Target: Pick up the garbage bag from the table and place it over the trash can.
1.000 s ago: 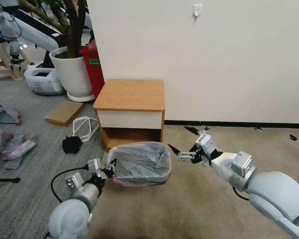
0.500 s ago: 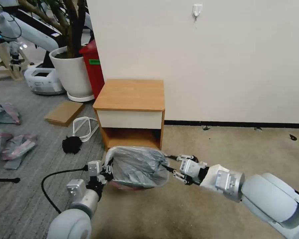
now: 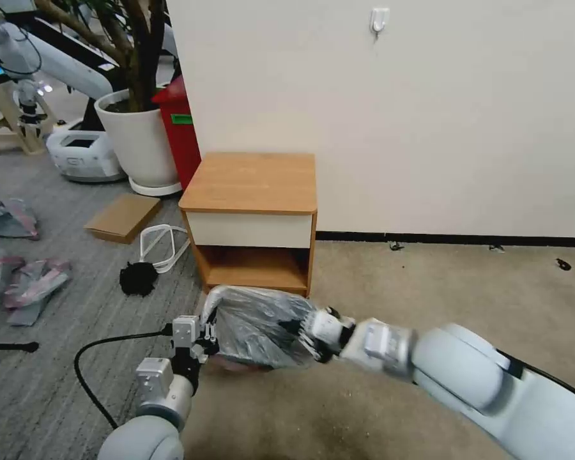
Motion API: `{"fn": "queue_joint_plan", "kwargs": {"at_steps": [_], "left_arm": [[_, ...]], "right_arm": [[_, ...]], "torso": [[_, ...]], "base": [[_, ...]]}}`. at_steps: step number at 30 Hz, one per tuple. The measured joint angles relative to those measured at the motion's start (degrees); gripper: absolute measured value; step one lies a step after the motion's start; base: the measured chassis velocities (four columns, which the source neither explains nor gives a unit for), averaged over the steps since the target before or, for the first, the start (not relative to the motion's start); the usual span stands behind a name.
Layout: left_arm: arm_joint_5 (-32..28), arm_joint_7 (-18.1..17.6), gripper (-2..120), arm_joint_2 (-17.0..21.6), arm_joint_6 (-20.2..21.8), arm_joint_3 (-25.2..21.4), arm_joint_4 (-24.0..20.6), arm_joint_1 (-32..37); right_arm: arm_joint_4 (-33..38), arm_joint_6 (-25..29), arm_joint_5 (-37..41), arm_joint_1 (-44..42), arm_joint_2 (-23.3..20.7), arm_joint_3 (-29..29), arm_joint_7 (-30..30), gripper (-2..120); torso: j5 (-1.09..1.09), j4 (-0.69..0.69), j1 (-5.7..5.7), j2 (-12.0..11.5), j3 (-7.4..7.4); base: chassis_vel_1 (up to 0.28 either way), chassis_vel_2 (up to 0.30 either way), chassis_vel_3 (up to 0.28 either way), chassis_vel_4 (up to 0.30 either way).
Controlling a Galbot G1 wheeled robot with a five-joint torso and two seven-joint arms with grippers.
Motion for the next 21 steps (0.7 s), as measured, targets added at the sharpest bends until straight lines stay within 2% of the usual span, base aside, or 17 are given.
{"fn": "queue_joint_plan", "kwargs": {"at_steps": [2, 11, 21], "left_arm": [[0.13, 0.03, 6, -0.14, -0.09, -0.04, 0.23, -0.02], [0.95, 0.48, 6, -0.56, -0.81, 0.02, 0.92, -0.55], [3.16, 0.9, 6, -1.15, -1.8, 0.53, 1.41, -1.17]], "right_arm": [[-1.99, -1.27, 0.75, 2.76, 1.21, -2.97, 0.24, 0], [-8.13, -3.83, 2.34, 9.34, 2.83, -9.5, 0.31, 0], [-9.95, -9.91, 2.78, 13.12, 3.36, -12.9, 0.63, 0]], "torso": [[-0.01, 0.0, 0.0, 0.0, 0.0], [0.0, -0.01, 0.0, 0.0, 0.0], [0.0, -0.01, 0.01, 0.0, 0.0]], "base": [[0.0, 0.0, 0.0, 0.0], [0.0, 0.0, 0.0, 0.0], [0.0, 0.0, 0.0, 0.0]]}}
